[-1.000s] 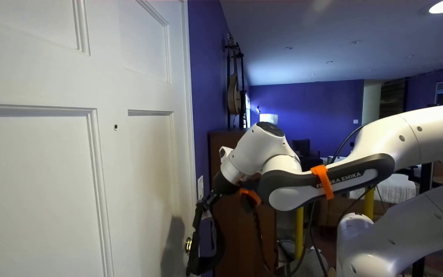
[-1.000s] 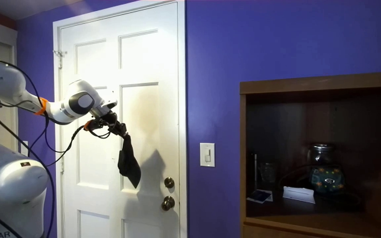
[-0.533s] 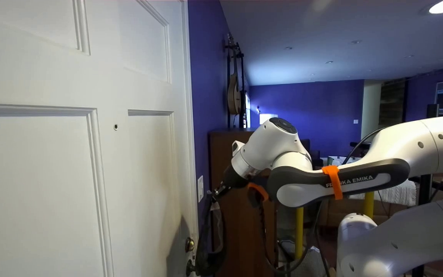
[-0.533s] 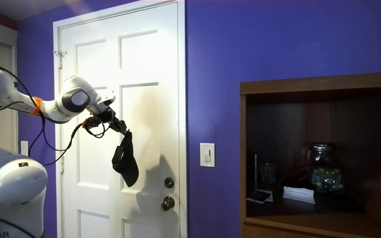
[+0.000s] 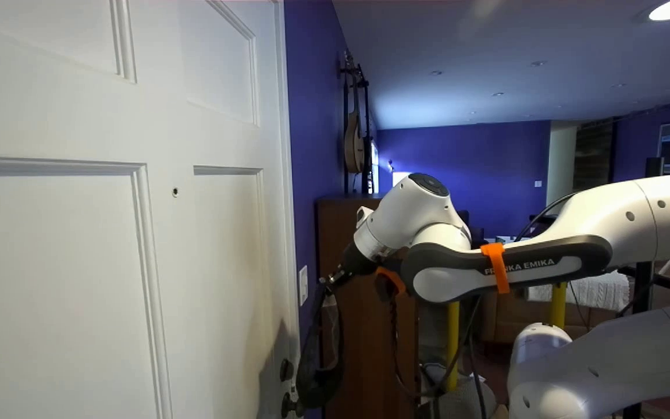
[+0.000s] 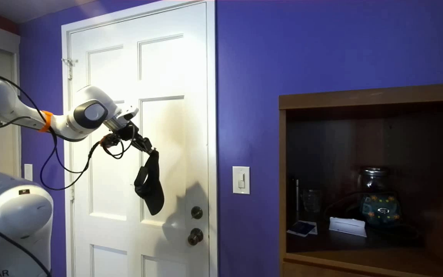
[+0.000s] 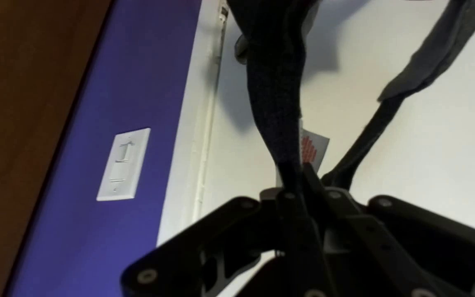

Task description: Remove the half head cap and put it on top of the cabinet

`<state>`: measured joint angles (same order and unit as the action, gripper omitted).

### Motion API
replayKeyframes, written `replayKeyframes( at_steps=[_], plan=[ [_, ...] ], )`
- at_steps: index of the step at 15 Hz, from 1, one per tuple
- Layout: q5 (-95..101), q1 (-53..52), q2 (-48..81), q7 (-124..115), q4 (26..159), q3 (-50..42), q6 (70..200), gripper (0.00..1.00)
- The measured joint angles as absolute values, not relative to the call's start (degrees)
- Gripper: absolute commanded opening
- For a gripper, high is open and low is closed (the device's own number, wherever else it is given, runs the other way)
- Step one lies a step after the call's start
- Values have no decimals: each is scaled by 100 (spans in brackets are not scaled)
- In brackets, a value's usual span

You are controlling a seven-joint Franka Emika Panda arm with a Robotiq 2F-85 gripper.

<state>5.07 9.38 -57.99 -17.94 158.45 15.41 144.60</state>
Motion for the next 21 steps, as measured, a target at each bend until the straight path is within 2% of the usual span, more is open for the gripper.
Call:
replayKeyframes(
  at_steps=[6, 7, 8, 14, 15, 17, 21],
  plan=[
    [950, 1980, -6060, -1533, 15668, 705, 14607, 1],
    [981, 2099, -6061, -1525, 15629, 554, 14684, 6],
    [985, 2193, -6053, -1535, 15581, 414, 14722, 6],
    [985, 2247, -6039, -1565, 15525, 251, 14750, 6],
    [985, 2247, -6039, -1567, 15525, 251, 14752, 1],
    [982, 2222, -6033, -1568, 15525, 228, 14753, 1],
    [982, 2420, -5911, -1573, 15431, -149, 14935, 1]
  ],
)
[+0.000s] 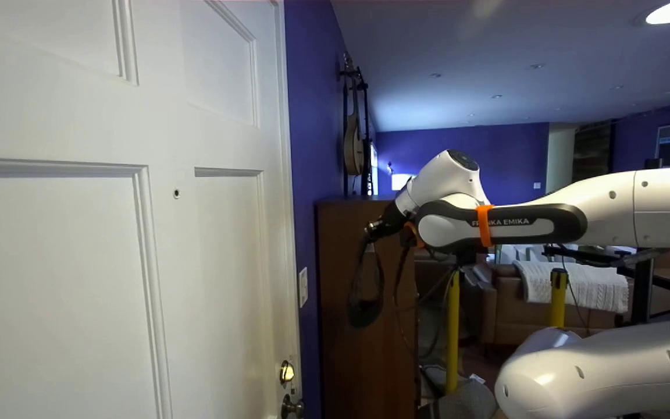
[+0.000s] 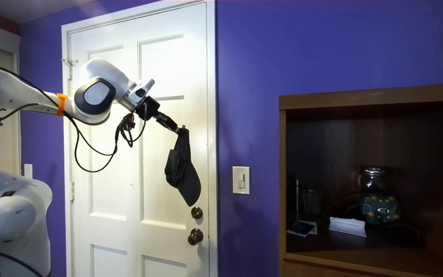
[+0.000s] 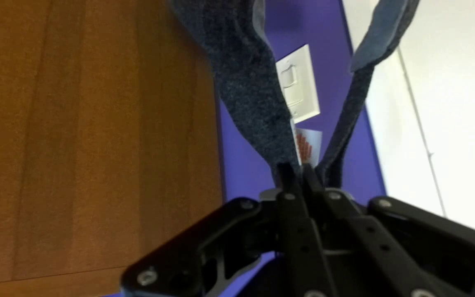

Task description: Remove the half head cap and put it on top of the cabinet

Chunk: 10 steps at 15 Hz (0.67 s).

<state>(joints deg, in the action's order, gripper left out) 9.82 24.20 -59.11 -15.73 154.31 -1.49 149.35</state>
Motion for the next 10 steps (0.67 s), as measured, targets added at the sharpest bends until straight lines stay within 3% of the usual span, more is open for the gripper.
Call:
replayKeyframes(
  at_steps=[10],
  plan=[
    [964, 3530, -4354, -1491, 14264, -803, 15921, 1]
  ],
)
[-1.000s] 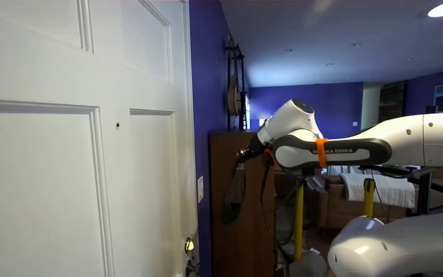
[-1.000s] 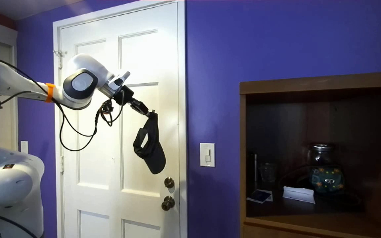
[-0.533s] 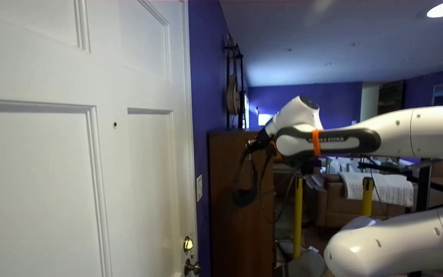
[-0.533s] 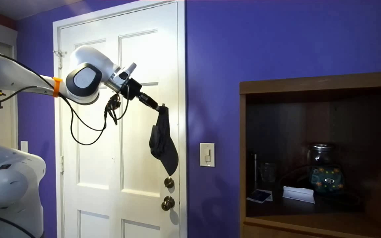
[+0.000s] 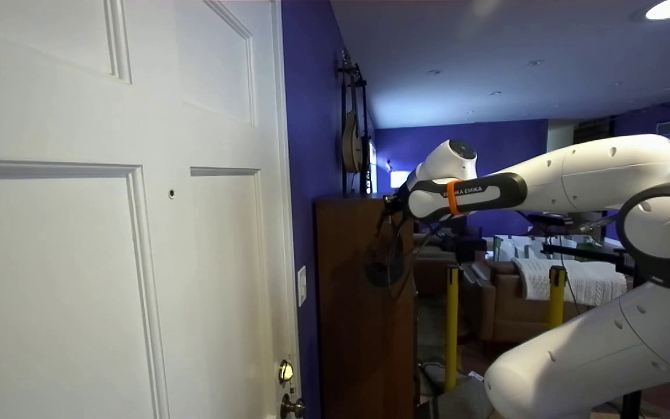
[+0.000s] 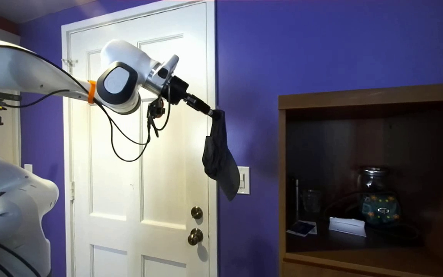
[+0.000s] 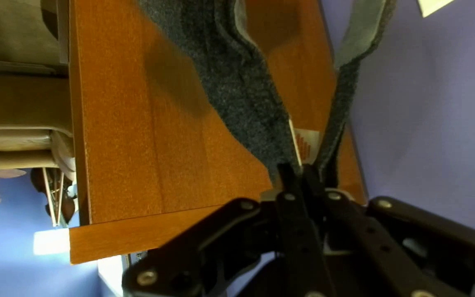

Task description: Remove the half head cap and put it on top of the cabinet

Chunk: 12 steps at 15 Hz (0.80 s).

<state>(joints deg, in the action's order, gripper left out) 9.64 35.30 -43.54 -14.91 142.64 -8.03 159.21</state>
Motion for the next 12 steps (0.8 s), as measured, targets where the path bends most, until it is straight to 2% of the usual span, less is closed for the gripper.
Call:
replayKeyframes(
  at_steps=[2, 3, 12],
  plan=[
    [948, 3617, -4106, -1495, 14025, -853, 16010, 1],
    [931, 3646, -3999, -1496, 13895, -886, 16065, 6],
    [877, 3702, -3704, -1517, 13482, -948, 16146, 6]
  ],
)
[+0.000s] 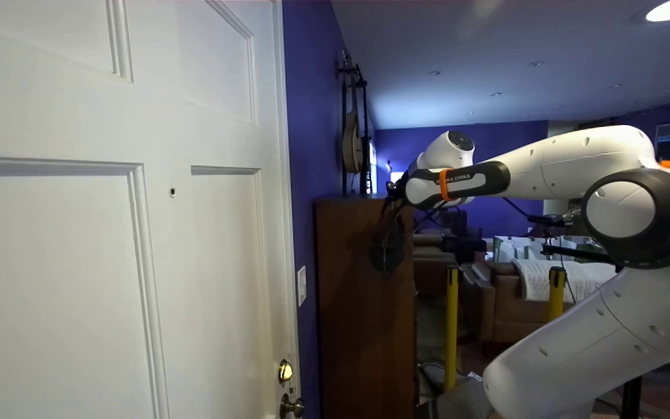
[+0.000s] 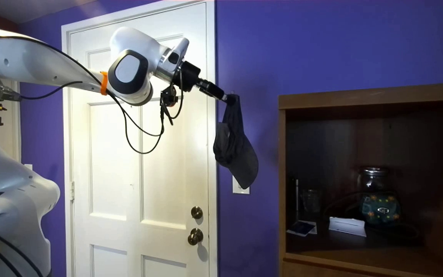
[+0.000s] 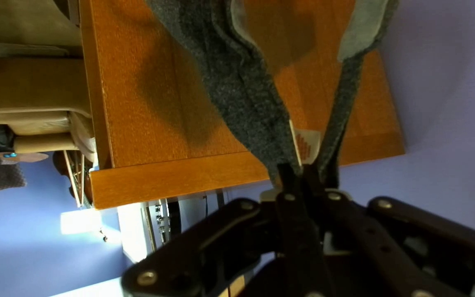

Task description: Remove the half head cap and put it on top of the cabinet

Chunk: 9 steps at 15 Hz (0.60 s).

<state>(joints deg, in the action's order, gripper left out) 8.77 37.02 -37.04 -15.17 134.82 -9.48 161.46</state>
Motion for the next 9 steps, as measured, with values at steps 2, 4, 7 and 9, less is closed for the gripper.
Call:
replayKeyframes(
  at_steps=[2, 4, 7, 9],
  plan=[
    [875, 3702, -3704, -1517, 13482, -948, 16146, 6],
    [873, 3702, -3704, -1517, 13482, -948, 16146, 6],
    [872, 3702, -3704, -1517, 13482, -948, 16146, 1],
    [872, 3704, -3702, -1514, 13480, -948, 16147, 1]
  ],
)
